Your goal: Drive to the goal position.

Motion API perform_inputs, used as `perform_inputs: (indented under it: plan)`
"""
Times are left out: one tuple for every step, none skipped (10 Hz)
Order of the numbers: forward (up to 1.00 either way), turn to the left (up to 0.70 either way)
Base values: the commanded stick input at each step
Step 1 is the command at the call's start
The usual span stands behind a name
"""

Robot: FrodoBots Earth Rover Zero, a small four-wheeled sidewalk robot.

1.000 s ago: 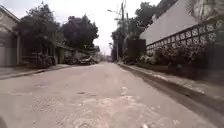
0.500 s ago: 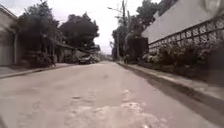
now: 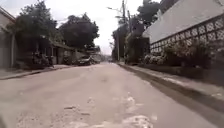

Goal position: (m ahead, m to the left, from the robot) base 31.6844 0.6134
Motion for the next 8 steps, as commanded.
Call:
perform_inputs:
  plan:
    - [0.7, 0.0]
    - [0.7, 0.0]
    - [0.7, 0.0]
    - [0.7, 0.0]
    - [0.7, 0.0]
    - [0.7, 0.0]
    - [0.7, 0.0]
    - [0.7, 0.0]
